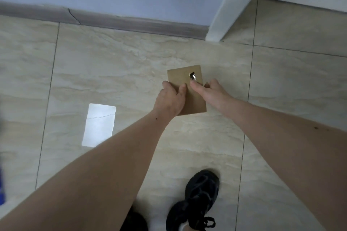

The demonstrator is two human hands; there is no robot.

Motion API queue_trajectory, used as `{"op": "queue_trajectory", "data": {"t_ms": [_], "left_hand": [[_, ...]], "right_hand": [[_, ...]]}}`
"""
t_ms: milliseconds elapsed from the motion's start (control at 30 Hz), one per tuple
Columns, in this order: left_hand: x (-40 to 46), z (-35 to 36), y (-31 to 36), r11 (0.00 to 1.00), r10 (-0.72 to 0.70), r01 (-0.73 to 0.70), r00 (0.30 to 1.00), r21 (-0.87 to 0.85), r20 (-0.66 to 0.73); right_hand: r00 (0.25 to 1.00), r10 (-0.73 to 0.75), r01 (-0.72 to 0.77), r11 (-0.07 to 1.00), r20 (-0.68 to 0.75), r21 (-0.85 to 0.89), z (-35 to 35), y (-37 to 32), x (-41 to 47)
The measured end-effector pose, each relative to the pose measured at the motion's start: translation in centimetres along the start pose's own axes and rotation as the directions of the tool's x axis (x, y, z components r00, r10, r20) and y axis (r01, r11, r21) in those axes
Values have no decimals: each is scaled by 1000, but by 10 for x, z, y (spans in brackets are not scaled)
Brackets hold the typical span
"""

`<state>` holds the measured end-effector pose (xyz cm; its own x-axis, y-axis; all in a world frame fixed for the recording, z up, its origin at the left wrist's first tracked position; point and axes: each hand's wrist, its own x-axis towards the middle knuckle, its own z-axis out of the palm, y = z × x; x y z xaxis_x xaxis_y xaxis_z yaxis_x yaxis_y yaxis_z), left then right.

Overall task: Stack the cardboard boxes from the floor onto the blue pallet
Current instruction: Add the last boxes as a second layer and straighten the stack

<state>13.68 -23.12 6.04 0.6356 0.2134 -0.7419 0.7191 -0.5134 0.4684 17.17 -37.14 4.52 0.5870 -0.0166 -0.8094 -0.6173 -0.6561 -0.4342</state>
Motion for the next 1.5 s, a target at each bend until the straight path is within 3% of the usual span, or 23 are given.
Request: {"op": "queue_trajectory", "data": {"t_ms": [367,667,1067,1367,1500], "left_hand": [[-71,-144,-3,993,106,-110,992,-52,-66],[-120,-221,-59,945,101,-98,995,-312,-6],[-194,-263,-185,902,53,-112,987,-417,-150],[-253,-318,-325,930,-44,-32,979,-367,-198],[-255,-362,-386,923,-80,-2,977,-386,-196]], "right_hand": [[992,-125,127,982,-26,142,27,-116,-102],[985,-172,175,947,-35,269,91,-161,-177],[964,-266,264,960,16,98,201,-169,-261],[950,-227,225,974,212,37,343,-175,-319],[947,-233,236,972,220,16,414,-198,-336]]}}
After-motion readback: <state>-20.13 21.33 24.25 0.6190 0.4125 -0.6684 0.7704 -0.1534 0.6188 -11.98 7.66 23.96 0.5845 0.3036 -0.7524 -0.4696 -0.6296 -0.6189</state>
